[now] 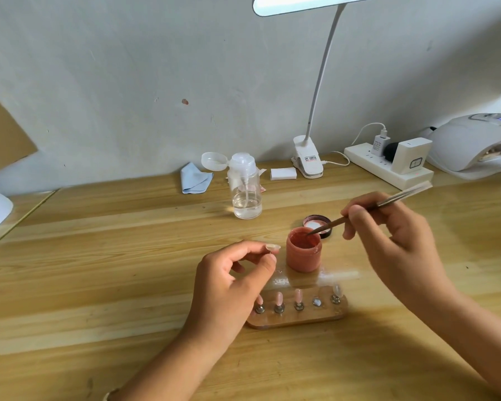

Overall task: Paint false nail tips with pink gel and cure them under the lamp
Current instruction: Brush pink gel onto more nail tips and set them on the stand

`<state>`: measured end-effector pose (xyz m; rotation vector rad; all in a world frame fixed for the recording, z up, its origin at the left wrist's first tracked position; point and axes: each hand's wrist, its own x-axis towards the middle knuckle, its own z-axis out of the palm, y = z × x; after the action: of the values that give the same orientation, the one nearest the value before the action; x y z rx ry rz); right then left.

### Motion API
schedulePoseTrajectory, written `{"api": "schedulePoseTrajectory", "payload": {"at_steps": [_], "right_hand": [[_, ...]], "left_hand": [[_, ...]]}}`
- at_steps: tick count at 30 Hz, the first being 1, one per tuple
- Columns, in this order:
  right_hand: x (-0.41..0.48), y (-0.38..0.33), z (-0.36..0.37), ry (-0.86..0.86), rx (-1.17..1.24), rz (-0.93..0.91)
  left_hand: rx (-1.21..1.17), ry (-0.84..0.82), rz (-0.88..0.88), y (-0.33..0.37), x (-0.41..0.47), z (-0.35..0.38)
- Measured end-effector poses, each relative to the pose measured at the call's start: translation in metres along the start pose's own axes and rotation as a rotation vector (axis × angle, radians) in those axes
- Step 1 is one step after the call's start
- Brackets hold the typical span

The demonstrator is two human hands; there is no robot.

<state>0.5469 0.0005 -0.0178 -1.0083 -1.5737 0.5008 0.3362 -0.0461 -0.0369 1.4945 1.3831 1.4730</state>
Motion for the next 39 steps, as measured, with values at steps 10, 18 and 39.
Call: {"api": "schedulePoseTrajectory", "payload": {"at_steps": [10, 18, 39], "right_hand": [[0.000, -0.008, -0.005, 0.015, 0.512, 0.184], [-0.007, -0.012, -0.002, -0.088, 0.529, 0.179], [-0.009, -0.010, 0.001, -0.101, 0.499, 0.168]], "left_hand": [[0.000, -0.073, -0.017, -0.002, 0.001, 0.000], [-0.007, -0.094, 0.003, -0.003, 0.001, 0.001], [-0.027, -0.118, 0.004, -0.001, 0.001, 0.001]]}}
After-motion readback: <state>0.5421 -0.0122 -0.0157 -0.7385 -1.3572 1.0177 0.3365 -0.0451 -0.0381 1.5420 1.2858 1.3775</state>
